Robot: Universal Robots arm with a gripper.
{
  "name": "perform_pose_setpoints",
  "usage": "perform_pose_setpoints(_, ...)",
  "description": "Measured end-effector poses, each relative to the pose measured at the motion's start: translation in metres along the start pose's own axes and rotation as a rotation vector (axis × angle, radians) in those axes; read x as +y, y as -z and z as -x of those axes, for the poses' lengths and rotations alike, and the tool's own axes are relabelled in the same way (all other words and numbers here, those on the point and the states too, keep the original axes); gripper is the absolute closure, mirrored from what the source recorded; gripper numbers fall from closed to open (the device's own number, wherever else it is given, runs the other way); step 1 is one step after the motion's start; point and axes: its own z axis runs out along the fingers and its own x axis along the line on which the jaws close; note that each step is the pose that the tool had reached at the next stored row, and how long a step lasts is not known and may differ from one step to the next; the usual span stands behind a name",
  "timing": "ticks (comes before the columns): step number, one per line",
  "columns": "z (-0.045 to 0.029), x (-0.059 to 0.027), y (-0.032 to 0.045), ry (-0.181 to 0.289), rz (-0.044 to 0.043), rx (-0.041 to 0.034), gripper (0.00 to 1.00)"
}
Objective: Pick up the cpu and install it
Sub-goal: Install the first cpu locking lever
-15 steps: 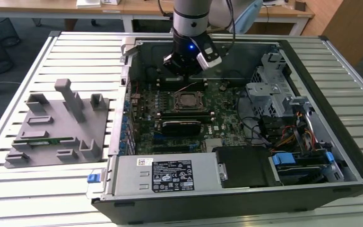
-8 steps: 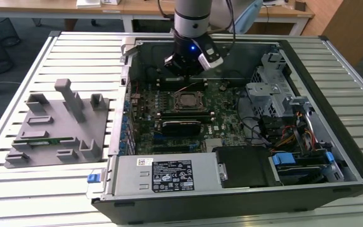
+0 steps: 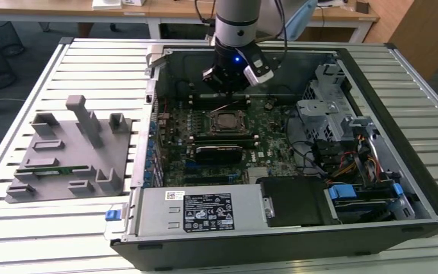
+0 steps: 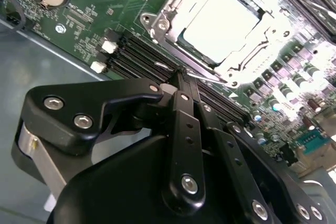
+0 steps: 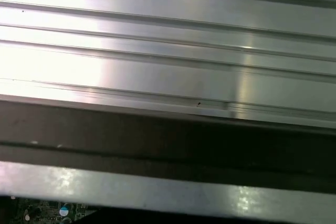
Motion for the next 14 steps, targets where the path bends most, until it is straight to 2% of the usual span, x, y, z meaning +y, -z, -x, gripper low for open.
perform_pose_setpoints(14,0.0103,-0.0015,-0.0132,0.000,0.0000,0.0003,0.89)
